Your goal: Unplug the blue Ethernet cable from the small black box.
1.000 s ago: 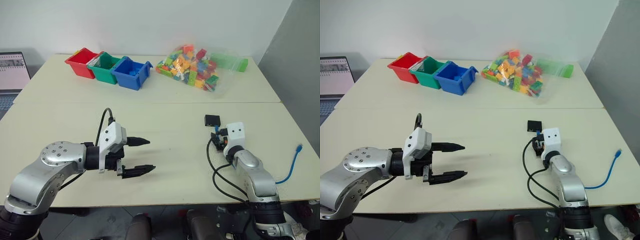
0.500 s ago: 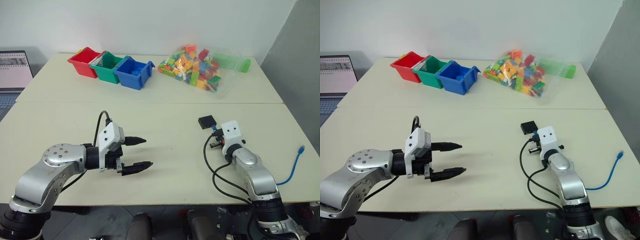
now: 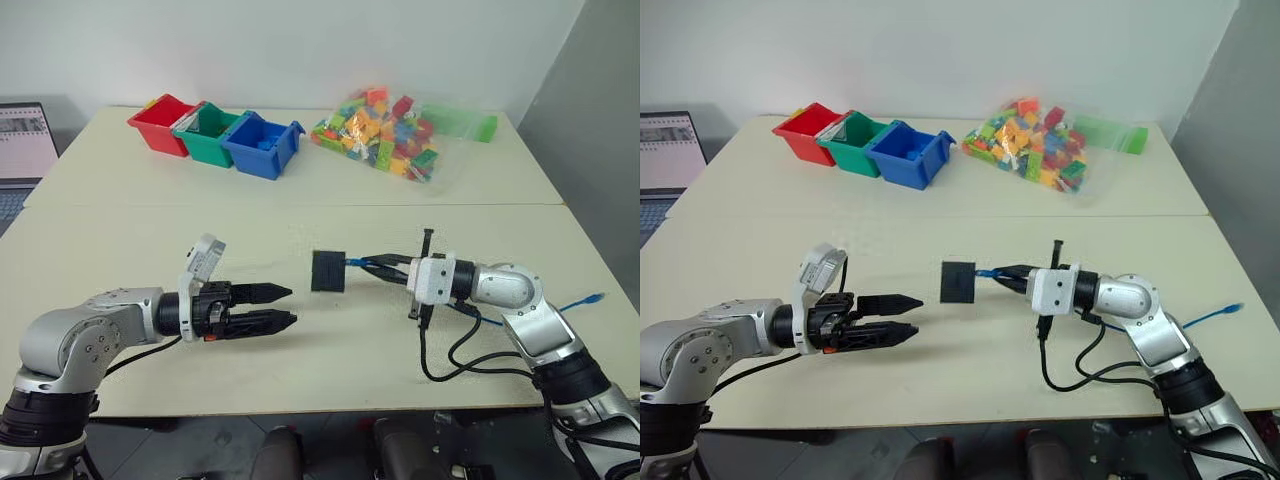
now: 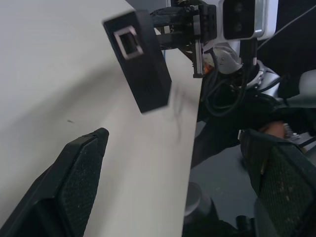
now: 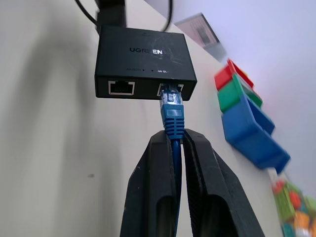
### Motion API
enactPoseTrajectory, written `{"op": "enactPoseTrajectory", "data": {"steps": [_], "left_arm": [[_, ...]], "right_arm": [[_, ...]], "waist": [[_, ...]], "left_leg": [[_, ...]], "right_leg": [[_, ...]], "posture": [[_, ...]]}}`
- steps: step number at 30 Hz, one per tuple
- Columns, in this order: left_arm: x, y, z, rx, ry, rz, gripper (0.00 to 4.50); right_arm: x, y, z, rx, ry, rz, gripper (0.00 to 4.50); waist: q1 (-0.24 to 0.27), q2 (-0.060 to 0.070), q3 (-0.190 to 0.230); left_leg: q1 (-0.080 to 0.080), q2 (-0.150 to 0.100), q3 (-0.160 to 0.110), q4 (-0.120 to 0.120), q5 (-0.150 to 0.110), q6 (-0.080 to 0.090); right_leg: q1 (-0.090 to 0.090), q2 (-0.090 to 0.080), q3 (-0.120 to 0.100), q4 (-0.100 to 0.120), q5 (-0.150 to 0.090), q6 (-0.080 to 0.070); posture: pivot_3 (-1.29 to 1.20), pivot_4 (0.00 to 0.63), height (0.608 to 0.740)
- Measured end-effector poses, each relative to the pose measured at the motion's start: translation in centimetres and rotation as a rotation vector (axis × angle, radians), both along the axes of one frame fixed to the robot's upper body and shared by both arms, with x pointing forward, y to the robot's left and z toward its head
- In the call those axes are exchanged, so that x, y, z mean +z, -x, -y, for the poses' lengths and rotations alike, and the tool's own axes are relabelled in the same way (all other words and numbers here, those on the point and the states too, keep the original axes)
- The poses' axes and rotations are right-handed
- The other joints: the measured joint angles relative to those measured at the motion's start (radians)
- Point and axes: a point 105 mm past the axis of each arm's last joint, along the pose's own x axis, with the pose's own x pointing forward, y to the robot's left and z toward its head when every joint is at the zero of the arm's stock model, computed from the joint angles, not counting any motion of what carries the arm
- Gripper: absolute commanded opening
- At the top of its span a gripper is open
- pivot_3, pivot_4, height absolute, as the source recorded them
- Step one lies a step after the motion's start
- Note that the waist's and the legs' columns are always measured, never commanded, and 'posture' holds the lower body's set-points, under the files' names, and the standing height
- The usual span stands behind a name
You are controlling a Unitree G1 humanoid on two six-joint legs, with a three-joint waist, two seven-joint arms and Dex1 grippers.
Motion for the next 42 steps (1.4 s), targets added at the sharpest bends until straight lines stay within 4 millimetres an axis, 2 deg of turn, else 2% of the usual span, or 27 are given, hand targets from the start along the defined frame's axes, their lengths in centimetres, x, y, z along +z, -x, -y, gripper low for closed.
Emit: {"op": "enactPoseTrajectory", "data": {"steps": [3,12,21,28,31,35,37,42], "left_arm": [[0.7,-0.1,0.4,0.004,0.048,-0.009,4.5],[1.8,-1.2,1.2,0.07,0.126,-0.028,4.5],[2.0,-1.1,2.0,0.061,0.169,-0.073,2.84],[1.9,-0.9,2.1,0.052,0.17,-0.086,1.33],[1.7,-1.1,1.9,0.067,0.161,-0.091,0.86],[1.7,-1.1,1.9,0.07,0.159,-0.093,0.8],[1.7,-1.1,1.8,0.066,0.157,-0.094,0.8],[1.0,-0.7,1.5,0.043,0.107,-0.095,0.79]], "right_arm": [[0.9,0.4,-0.4,0.062,0.011,0.041,0.02],[0.9,0.3,-0.7,0.091,0.044,-0.006,0.02],[1.0,0.2,-1.2,0.09,0.036,-0.022,0.02],[1.2,0.3,-1.4,0.1,0.03,-0.004,0.01],[1.6,0.3,-1.5,0.11,0.026,0.018,0.01],[1.7,0.3,-1.6,0.109,0.037,0.04,0.01],[1.7,0.4,-1.6,0.114,0.042,0.043,0.72],[1.3,1.9,-1.2,0.15,0.087,-0.073,1.72]], "waist": [[0.004,0.0,0.0],[0.008,0.0,0.0],[0.01,0.0,0.0],[0.01,0.0,0.0],[0.011,0.0,0.0],[0.012,0.0,0.0],[0.012,0.0,0.0],[0.013,0.0,0.0]], "left_leg": [[0.0,0.0,-0.001,0.0,0.0,0.0],[0.001,0.0,-0.001,0.001,0.0,0.0],[0.001,0.0,-0.001,0.001,0.0,0.0],[0.001,0.0,-0.001,0.001,0.0,0.0],[0.001,0.0,-0.001,0.001,0.0,0.0],[0.001,0.0,-0.001,0.001,0.0,0.0],[0.001,0.0,-0.001,0.001,0.0,0.0],[0.001,0.0,-0.001,0.001,0.0,0.0]], "right_leg": [[0.001,0.0,-0.001,0.0,0.0,0.0],[0.001,0.0,-0.001,0.002,0.0,-0.001],[0.001,0.0,-0.001,0.003,0.0,-0.001],[0.001,0.0,-0.001,0.003,0.0,-0.001],[0.001,0.0,-0.001,0.003,0.0,-0.001],[0.001,0.0,-0.001,0.003,0.0,-0.001],[0.001,0.0,-0.001,0.003,0.0,-0.001],[0.0,0.0,0.0,0.003,0.0,-0.001]], "posture": [[0.0,0.15,0.74],[0.0,0.15,0.74],[0.0,0.15,0.74],[0.0,0.15,0.74],[0.0,0.15,0.74],[0.0,0.15,0.74],[0.0,0.15,0.74],[0.0,0.15,0.74]]}}
